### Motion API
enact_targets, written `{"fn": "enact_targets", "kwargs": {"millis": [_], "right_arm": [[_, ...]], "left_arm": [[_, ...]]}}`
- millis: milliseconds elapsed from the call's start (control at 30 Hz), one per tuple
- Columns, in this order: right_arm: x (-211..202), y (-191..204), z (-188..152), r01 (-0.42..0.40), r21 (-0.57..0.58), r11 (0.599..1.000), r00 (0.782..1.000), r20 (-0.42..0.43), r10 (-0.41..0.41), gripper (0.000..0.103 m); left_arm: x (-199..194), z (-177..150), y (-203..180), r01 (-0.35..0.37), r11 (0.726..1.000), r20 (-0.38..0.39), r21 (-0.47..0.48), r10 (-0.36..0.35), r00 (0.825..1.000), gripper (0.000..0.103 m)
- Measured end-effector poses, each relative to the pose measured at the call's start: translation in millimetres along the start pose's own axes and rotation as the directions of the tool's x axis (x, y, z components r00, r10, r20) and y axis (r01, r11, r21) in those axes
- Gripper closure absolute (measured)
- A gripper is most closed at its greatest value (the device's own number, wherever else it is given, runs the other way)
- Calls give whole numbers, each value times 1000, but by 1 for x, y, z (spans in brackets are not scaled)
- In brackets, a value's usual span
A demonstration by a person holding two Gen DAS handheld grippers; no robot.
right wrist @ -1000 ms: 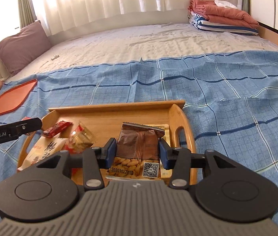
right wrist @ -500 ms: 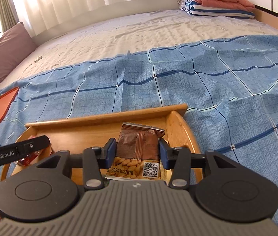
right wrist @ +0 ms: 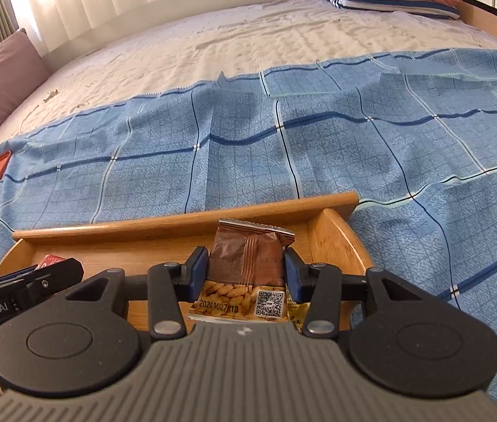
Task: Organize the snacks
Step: 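Open both tools to drop the Biscoff and peanut packets onto the tray, then move both tools back to the jelly cup and wrapped snack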
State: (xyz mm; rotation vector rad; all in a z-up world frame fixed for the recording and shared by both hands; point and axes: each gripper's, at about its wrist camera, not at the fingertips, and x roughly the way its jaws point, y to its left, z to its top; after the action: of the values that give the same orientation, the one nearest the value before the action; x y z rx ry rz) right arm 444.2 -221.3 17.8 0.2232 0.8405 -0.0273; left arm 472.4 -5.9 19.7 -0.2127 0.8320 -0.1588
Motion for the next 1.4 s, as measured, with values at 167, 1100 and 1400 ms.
{"fn": "enact_targets", "kwargs": {"millis": [167, 1100, 1400], "right_arm": [[6, -2, -3, 1, -22, 1000, 1000, 8, -1, 53], [-95, 16, -27, -70, -94, 993, 989, 126, 82, 11], [-166, 17, -73, -98, -147, 984, 978, 168, 123, 5]], "left_arm": [[11, -1, -1, -5, 1000, -2, -5, 5, 1000, 41], [-107, -31, -13, -41, 991, 113, 128, 26, 993, 6], [-183, -89, -22, -4, 979, 152, 202, -27, 988, 4]]}}
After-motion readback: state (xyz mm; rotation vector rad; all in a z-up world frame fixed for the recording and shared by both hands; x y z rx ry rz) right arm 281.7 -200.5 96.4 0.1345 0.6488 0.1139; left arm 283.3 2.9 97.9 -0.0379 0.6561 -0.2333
